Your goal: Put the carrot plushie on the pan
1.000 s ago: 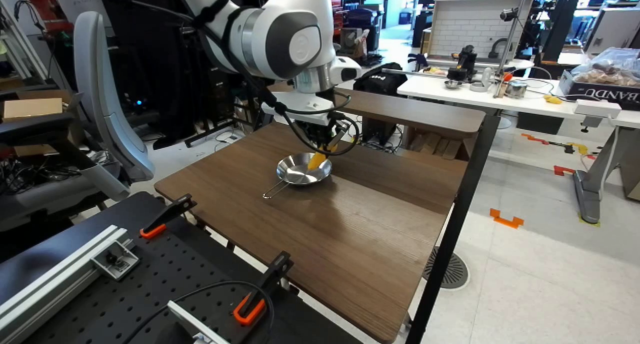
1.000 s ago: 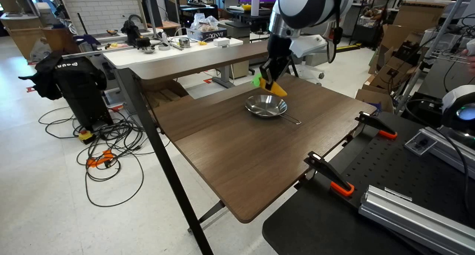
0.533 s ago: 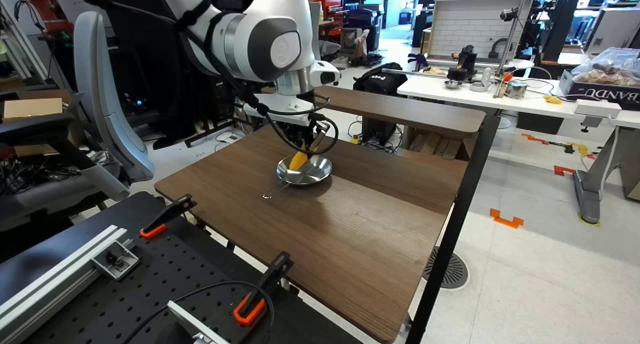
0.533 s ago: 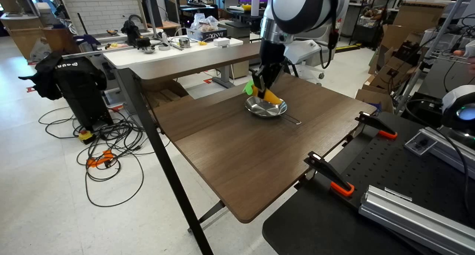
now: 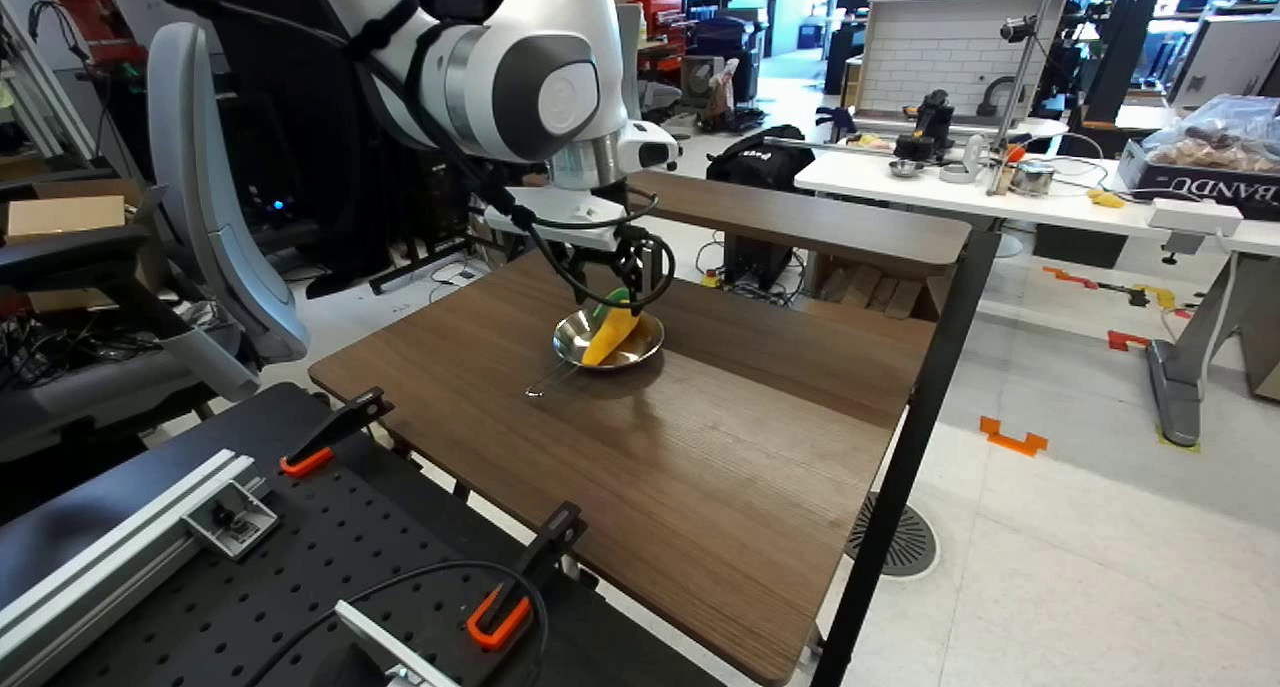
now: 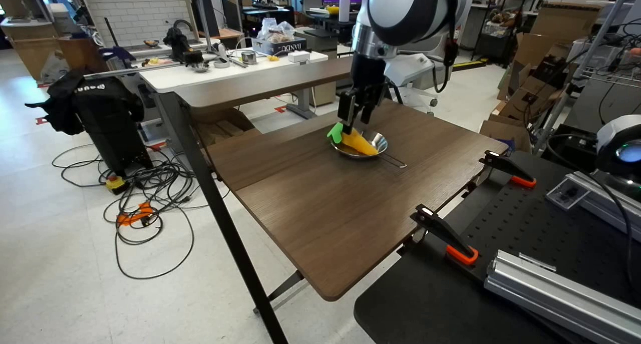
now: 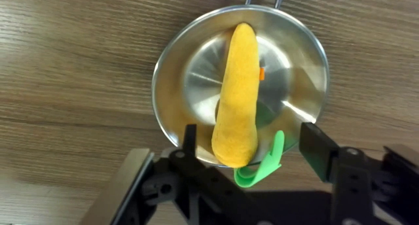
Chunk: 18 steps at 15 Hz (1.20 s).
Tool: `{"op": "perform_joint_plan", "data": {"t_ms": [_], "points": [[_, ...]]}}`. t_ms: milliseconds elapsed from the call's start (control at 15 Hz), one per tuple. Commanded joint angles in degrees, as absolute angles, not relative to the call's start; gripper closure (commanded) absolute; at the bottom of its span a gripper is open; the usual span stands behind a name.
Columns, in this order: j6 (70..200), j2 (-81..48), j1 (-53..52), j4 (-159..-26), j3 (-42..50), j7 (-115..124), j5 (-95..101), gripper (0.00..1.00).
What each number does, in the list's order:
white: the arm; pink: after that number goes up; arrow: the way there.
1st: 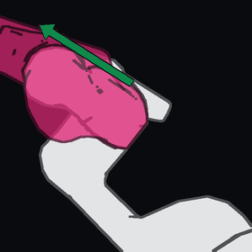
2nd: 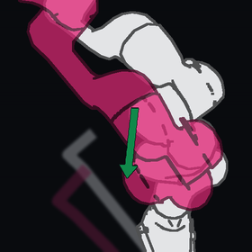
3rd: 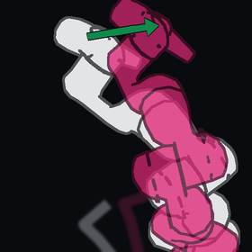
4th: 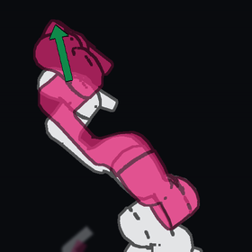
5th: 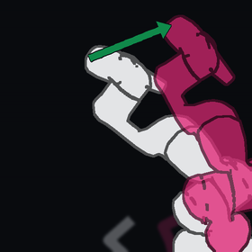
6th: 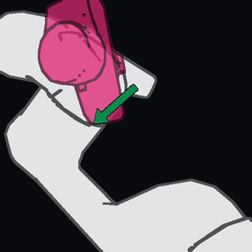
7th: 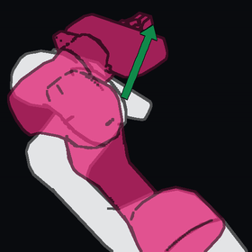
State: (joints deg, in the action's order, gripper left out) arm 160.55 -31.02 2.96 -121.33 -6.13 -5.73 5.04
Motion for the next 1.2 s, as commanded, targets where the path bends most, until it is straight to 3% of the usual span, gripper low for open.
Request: {"op": "perform_joint_plan", "data": {"t_ms": [0, 933, 1133], "points": [[159.08, -26.42, 1.87, -123.76, -5.51, -6.52, 4.25, 0.00], [158.99, -10.38, -1.54, -132.73, -4.70, -4.31, 5.21, 0.00], [160.18, -12.41, -1.10, -131.28, -5.06, -5.62, 4.53, 0.00]]}}
